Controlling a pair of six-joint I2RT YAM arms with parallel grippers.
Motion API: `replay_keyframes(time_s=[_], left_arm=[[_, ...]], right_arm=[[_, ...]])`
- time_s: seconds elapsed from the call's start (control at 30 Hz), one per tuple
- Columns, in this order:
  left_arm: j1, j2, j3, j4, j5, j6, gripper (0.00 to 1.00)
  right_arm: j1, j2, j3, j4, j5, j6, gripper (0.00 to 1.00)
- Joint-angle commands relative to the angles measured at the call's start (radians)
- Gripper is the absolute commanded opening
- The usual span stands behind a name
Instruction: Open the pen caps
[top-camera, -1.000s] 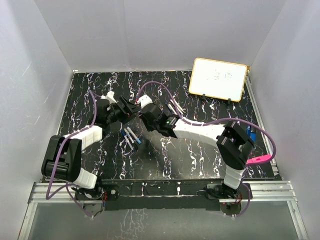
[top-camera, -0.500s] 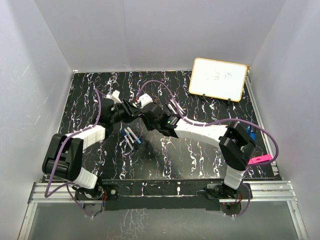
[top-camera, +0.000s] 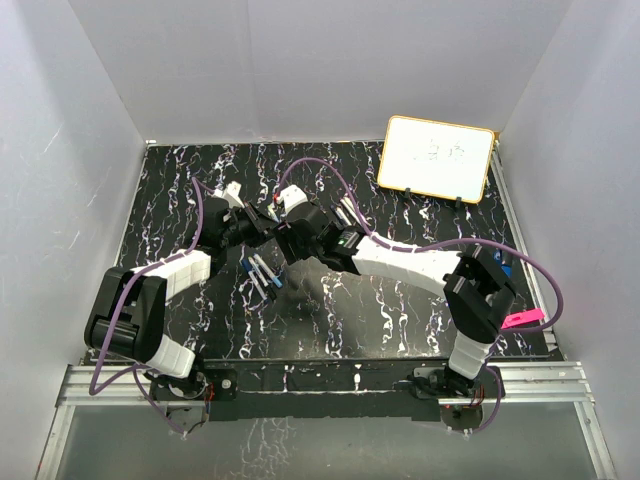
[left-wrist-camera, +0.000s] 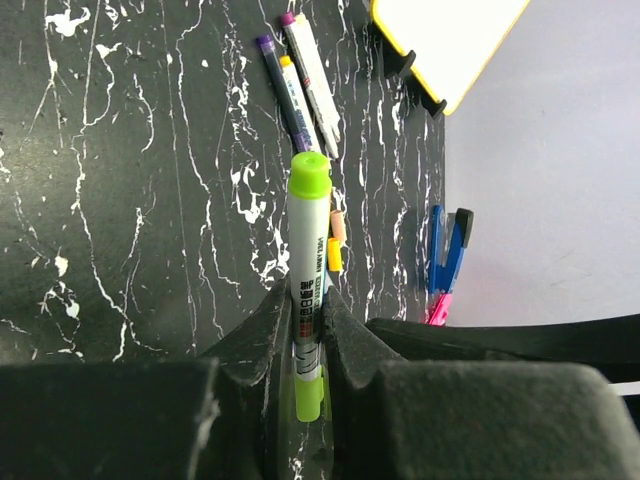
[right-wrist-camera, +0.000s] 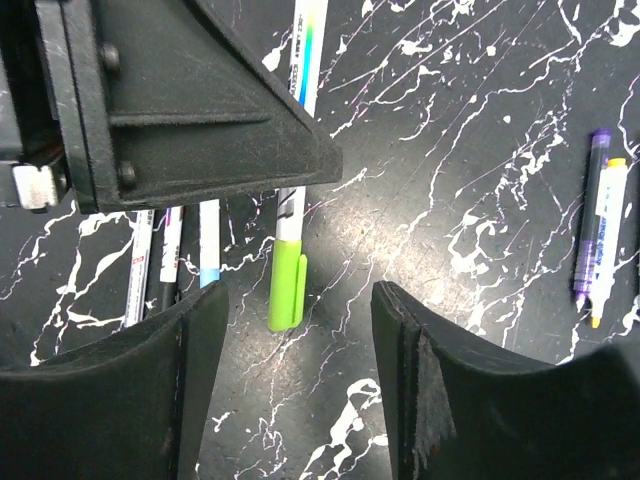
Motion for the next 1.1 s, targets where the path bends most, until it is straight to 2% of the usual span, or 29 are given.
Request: replay_keyframes(time_s=[0.0, 0.3, 0.8, 1.07], left_arm=[[-0.002, -0.009, 0.027, -0.02, 0.004, 0.029, 0.0], [-0.009, -0.011, 0.016, 0.043, 0.043, -0.008, 0.0], [-0.035, -0.044, 0.017, 0.035, 0.049, -0.021, 0.0], [-0.046, -0.039, 0.029, 0.029, 0.049, -0.018, 0.0]], right_arm=[[-0.004, -0.066, 0.013, 0.031, -0.002, 0.004, 0.59], [-0.008, -0.023, 0.032, 0.027, -0.022, 0.008, 0.57], [-0.016, 0.048, 0.051, 0.041, -0.04, 0.017, 0.5], [-0.019, 0.057, 0.055, 0.046, -0.047, 0.016, 0.4]])
